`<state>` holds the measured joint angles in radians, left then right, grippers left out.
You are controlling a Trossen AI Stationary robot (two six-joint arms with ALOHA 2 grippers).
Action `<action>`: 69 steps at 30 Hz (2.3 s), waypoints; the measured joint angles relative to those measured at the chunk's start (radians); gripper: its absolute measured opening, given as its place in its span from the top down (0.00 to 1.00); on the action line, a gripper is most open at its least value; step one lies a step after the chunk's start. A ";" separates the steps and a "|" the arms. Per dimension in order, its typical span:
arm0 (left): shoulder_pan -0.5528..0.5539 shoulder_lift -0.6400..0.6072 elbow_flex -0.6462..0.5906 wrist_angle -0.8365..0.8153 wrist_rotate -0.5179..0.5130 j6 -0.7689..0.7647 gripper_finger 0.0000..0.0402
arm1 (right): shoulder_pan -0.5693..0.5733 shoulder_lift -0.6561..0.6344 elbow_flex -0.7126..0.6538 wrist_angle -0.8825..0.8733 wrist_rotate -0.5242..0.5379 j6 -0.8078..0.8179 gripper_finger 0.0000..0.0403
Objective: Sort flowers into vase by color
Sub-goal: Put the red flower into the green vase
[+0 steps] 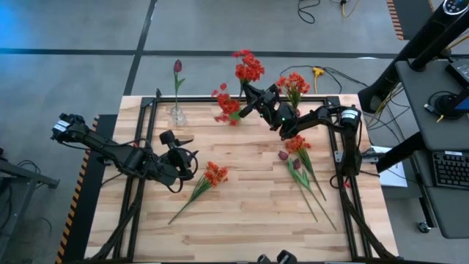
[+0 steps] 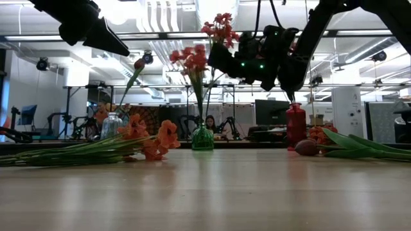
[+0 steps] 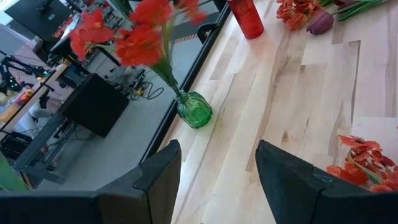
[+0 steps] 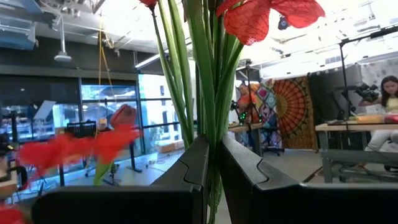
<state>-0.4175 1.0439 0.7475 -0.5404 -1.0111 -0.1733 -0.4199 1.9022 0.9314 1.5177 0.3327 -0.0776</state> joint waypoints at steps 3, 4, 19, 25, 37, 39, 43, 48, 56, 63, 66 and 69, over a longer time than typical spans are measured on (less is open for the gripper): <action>0.001 0.000 0.000 0.000 0.000 0.004 0.53 | -0.001 0.000 0.000 -0.001 0.000 -0.001 0.93; 0.001 0.000 0.000 0.000 0.000 0.004 0.53 | -0.001 0.000 0.000 -0.001 0.000 -0.001 0.93; 0.001 0.000 0.000 0.001 0.000 0.004 0.53 | -0.026 0.000 -0.001 -0.021 0.000 0.060 0.93; 0.001 0.000 0.000 0.001 0.000 0.004 0.53 | -0.026 0.000 -0.001 -0.025 -0.001 0.067 0.93; 0.001 0.000 0.000 0.006 0.000 0.004 0.53 | -0.029 0.000 0.020 -0.073 0.000 0.120 0.93; 0.001 0.000 0.000 0.006 0.000 0.004 0.53 | -0.029 -0.002 0.043 -0.115 0.000 0.117 0.93; 0.001 0.000 0.000 0.006 0.000 0.004 0.53 | -0.028 -0.002 0.064 -0.162 0.000 0.081 0.93; 0.001 0.000 0.000 0.005 0.000 0.006 0.53 | -0.028 -0.002 0.064 -0.154 0.000 0.082 0.93; 0.001 0.000 0.000 0.006 0.000 0.007 0.53 | -0.028 -0.002 0.064 -0.173 0.000 0.085 0.93; 0.001 0.000 0.000 0.007 0.000 0.007 0.53 | -0.028 0.018 0.064 -0.141 0.000 0.101 0.93; 0.001 0.000 0.000 0.008 0.000 0.007 0.53 | -0.028 0.044 0.078 -0.145 0.001 0.104 0.93; 0.001 0.000 0.000 0.008 0.000 0.007 0.53 | -0.028 0.058 0.089 -0.144 0.000 0.100 0.93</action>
<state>-0.4168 1.0439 0.7475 -0.5327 -1.0107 -0.1661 -0.4477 1.9602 1.0203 1.3738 0.3330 0.0219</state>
